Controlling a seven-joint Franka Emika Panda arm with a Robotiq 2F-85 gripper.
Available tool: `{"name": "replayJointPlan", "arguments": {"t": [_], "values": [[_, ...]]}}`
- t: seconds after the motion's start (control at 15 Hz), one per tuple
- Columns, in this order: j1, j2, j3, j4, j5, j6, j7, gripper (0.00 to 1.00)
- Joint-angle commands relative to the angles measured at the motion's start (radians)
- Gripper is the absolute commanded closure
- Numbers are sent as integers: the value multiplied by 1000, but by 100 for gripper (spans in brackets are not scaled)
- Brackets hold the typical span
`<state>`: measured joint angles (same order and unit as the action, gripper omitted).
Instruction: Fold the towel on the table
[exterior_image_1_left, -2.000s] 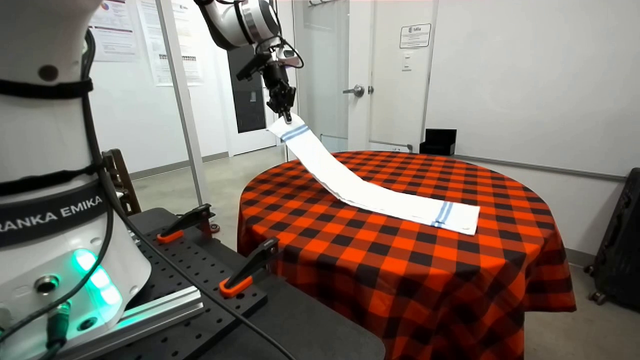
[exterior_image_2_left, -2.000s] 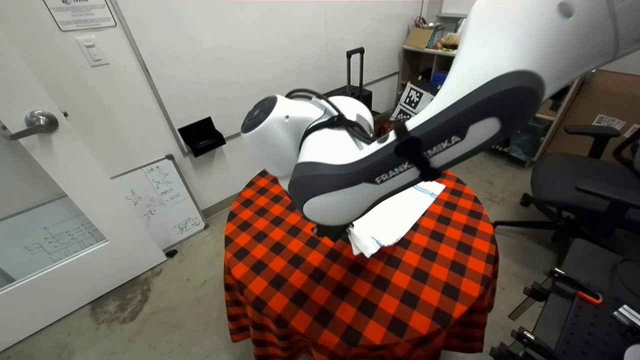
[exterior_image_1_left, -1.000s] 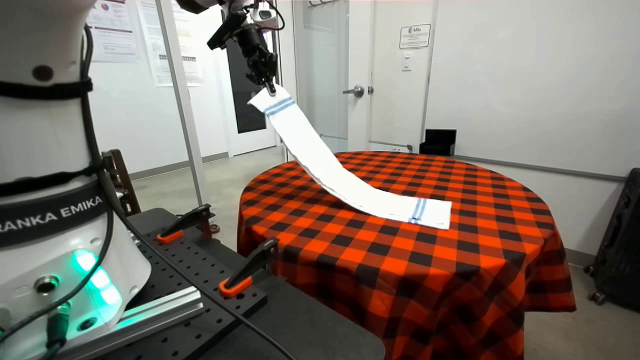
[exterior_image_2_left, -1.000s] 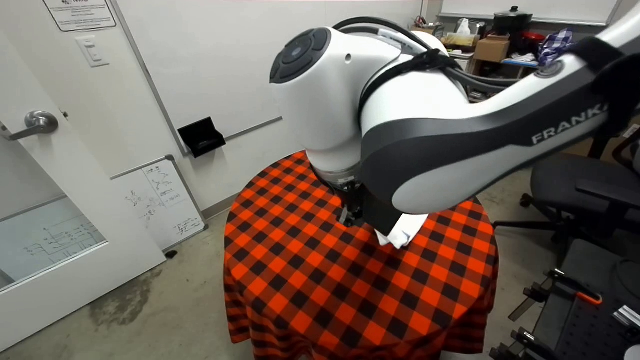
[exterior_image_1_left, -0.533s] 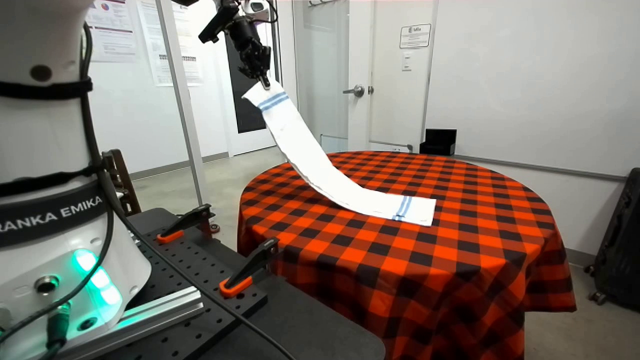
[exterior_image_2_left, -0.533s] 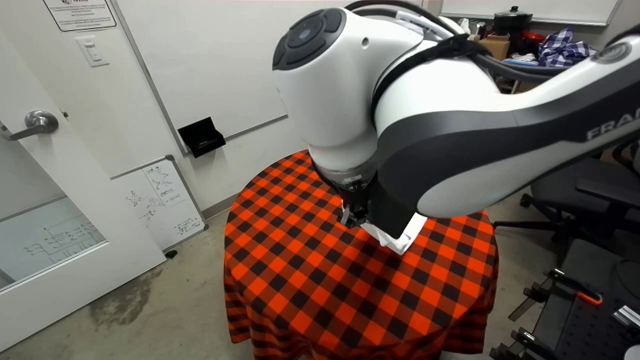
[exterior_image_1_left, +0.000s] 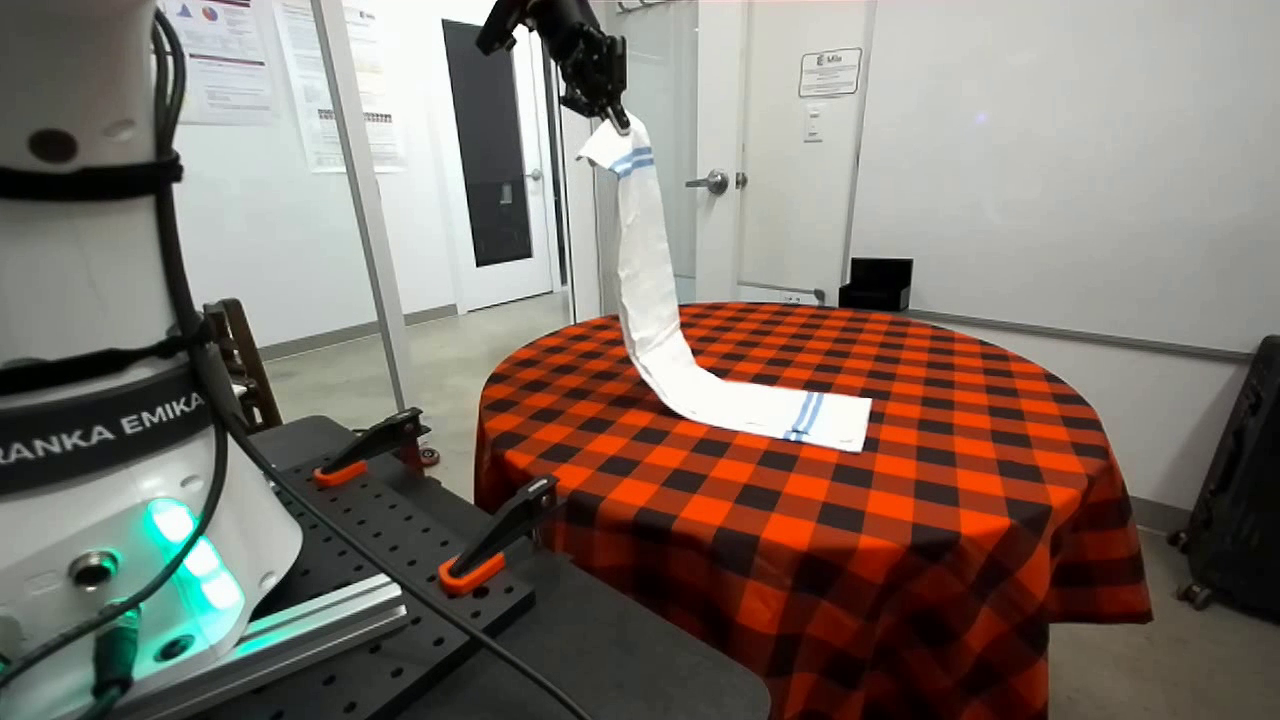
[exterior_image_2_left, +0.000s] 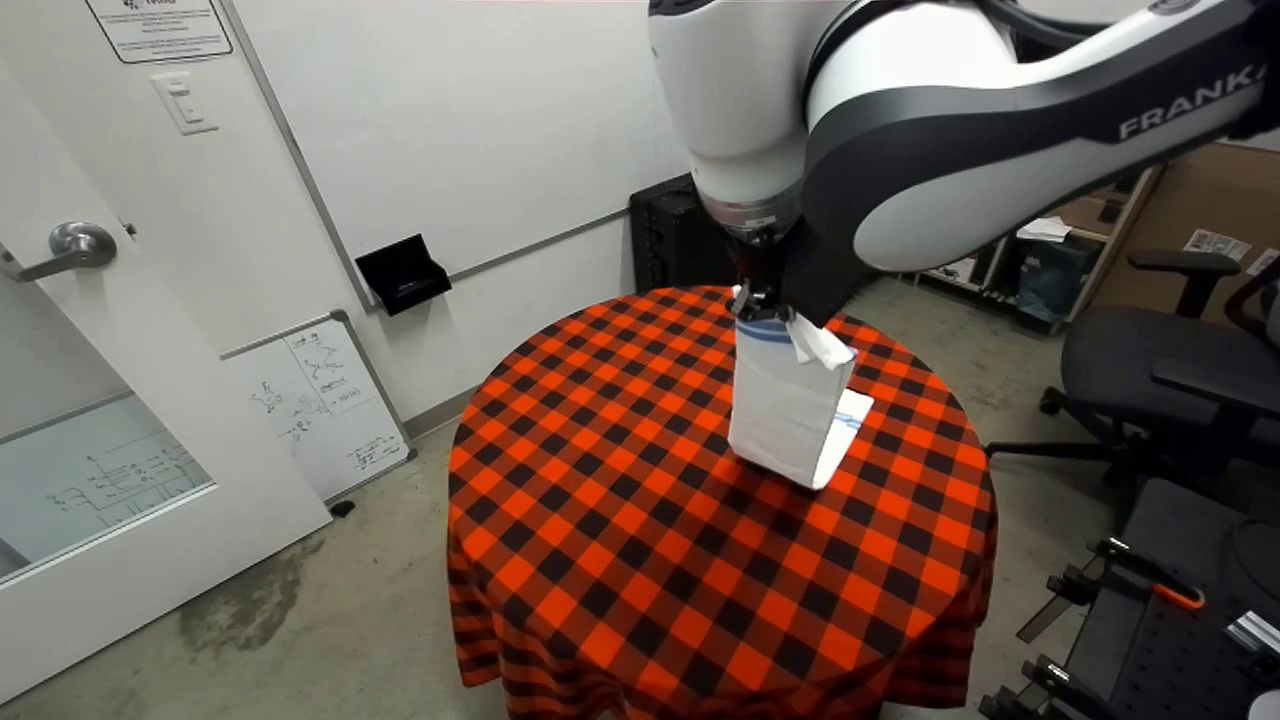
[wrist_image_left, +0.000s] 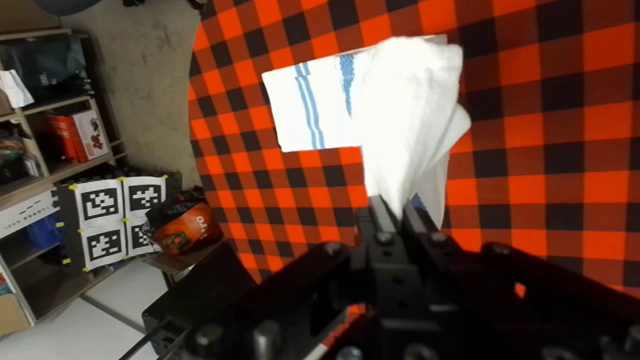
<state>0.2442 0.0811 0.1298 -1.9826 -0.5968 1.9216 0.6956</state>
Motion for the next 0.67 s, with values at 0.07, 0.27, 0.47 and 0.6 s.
{"name": "replayJointPlan", "arguments": {"t": [0.07,0.27,0.47,0.6], "values": [[-20,-72,13,-19,-110,-37,42,99],[-19,-106,29,-20,-161,-84,79,99],[-24,-128,42,-13,-143,-100,83,99],[-15,-130,60,-8,-149,-100,81,99]]}}
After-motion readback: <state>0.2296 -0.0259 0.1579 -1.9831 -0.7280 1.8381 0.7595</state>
